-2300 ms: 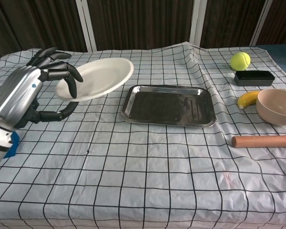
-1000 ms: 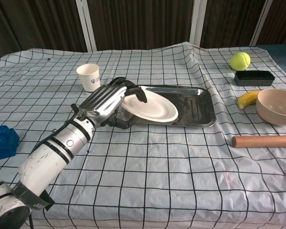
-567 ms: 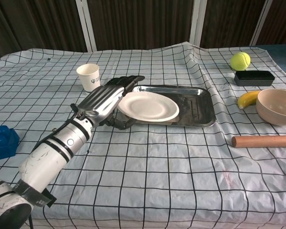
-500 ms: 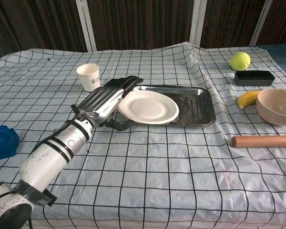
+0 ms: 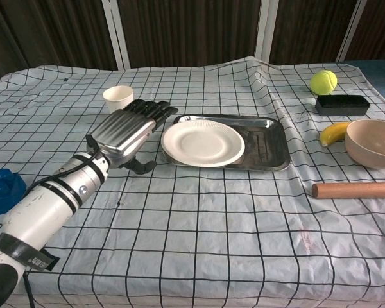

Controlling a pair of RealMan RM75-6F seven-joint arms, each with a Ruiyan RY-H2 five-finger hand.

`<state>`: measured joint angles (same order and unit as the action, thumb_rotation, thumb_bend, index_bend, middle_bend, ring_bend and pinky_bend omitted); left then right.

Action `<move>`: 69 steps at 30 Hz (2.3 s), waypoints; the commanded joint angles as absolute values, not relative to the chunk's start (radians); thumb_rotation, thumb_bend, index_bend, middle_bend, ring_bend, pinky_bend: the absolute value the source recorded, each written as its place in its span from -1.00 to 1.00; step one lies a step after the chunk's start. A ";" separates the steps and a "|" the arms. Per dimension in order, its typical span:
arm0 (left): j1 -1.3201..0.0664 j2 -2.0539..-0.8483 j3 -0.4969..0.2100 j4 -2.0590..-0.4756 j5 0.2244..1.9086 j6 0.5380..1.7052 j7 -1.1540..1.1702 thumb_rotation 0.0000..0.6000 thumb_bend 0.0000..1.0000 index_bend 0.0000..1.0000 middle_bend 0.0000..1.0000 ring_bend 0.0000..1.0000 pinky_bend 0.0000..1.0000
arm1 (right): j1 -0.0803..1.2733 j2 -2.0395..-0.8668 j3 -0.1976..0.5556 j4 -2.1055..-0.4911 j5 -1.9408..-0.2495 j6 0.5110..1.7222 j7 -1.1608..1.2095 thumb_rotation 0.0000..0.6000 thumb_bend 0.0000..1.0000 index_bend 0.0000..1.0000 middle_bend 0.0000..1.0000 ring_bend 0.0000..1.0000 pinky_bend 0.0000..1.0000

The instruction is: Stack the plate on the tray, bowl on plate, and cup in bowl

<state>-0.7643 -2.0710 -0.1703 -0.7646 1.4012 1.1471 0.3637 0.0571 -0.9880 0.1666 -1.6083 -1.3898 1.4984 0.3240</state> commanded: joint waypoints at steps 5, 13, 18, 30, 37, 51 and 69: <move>-0.593 -1.776 -0.113 -1.142 1.372 1.269 0.587 1.00 -0.43 -1.00 -1.00 -1.00 -1.00 | 0.073 -1.004 0.136 -1.618 -1.442 1.480 0.234 1.00 -0.52 -1.00 -1.00 -1.00 -1.00; -0.378 -1.533 -0.060 -1.261 1.372 1.452 0.324 1.00 -0.19 -1.00 -1.00 -1.00 -1.00 | 0.188 -1.075 0.107 -1.603 -1.567 1.367 0.105 1.00 -0.32 -0.95 -1.00 -1.00 -1.00; -0.260 -1.484 -0.014 -1.203 1.431 1.572 0.042 1.00 -0.15 -1.00 -0.98 -1.00 -1.00 | 0.321 -1.166 0.128 -1.606 -1.581 1.216 -0.014 1.00 -0.07 -0.83 -1.00 -1.00 -1.00; -0.114 -1.488 0.090 -1.066 1.614 1.763 -0.370 1.00 -0.30 -1.00 -0.92 -1.00 -1.00 | 0.638 -1.567 0.232 -1.386 -1.401 0.887 -0.234 1.00 0.06 -0.59 -1.00 -1.00 -1.00; -0.095 -1.507 0.082 -1.021 1.616 1.744 -0.396 1.00 -0.26 -1.00 -0.91 -1.00 -1.00 | 0.763 -1.753 0.250 -1.233 -1.339 0.796 -0.253 1.00 0.38 -0.54 -1.00 -1.00 -1.00; -0.077 -1.516 0.054 -0.993 1.615 1.730 -0.407 1.00 -0.26 -1.00 -0.91 -1.00 -1.00 | 0.845 -1.877 0.225 -1.156 -1.338 0.766 -0.163 1.00 0.46 -0.50 -1.00 -1.00 -1.00; -0.077 -1.521 0.038 -0.994 1.633 1.711 -0.400 1.00 -0.26 -1.00 -0.91 -1.00 -1.00 | 0.830 -1.821 0.185 -1.177 -1.288 0.805 -0.276 1.00 0.46 -0.41 -1.00 -1.00 -1.00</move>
